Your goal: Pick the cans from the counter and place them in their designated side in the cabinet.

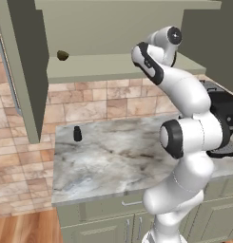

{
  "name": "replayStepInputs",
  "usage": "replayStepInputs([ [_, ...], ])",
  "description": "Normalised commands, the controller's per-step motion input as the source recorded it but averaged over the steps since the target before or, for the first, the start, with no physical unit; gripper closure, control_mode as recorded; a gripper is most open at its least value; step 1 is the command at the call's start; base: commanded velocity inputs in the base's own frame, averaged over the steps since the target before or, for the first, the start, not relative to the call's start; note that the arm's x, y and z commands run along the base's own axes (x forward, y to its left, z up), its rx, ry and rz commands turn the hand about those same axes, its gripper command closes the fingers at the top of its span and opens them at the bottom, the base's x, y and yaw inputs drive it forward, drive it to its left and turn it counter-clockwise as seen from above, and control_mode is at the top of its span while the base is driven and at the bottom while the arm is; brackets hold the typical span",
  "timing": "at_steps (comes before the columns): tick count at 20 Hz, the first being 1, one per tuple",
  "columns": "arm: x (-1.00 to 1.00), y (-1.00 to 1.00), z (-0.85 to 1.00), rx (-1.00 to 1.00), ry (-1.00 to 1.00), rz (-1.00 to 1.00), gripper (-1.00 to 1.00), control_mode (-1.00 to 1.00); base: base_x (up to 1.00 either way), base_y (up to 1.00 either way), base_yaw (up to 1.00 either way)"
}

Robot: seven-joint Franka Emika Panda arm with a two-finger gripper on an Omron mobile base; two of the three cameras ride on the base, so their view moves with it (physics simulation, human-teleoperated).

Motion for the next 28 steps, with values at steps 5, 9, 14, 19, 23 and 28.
replayStepInputs([
  [5, 0.31, -0.16, 0.00, 0.00, -0.02, 0.03, -1.00, -1.00, 0.00, 0.00, 0.00],
  [9, 0.28, -0.02, 0.04, 0.00, -0.03, 0.03, -1.00, -1.00, 0.00, 0.00, 0.00],
  [14, 0.02, 0.00, 0.21, 0.00, -0.06, 0.04, -1.00, -1.00, 0.00, 0.00, 0.00],
  [19, -0.07, 0.00, 0.19, 0.00, -0.04, 0.04, -1.00, -1.00, 0.00, 0.00, 0.00],
  [23, -0.43, 0.03, -0.01, 0.00, -0.04, 0.03, -1.00, -1.00, 0.00, 0.00, 0.00],
  [28, -0.75, 0.20, -0.18, 0.00, -0.09, 0.03, -1.00, -1.00, 0.00, 0.00, 0.00],
])
